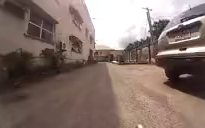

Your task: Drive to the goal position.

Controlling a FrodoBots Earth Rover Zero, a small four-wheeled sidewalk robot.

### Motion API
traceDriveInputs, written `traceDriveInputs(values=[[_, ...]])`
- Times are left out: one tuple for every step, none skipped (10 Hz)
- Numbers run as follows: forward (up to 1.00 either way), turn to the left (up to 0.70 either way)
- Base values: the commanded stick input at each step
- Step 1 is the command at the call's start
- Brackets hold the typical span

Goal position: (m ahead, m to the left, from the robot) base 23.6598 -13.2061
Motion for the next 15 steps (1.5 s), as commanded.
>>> traceDriveInputs(values=[[0.5,0.02],[0.5,0.02],[0.5,0.02],[0.5,0.02],[0.5,0.02],[0.5,0.02],[0.5,0.02],[0.5,0.02],[0.5,0.02],[0.5,0.02],[0.5,0.02],[0.5,0.02],[0.5,0.02],[0.5,0.02],[0.5,0.02]])
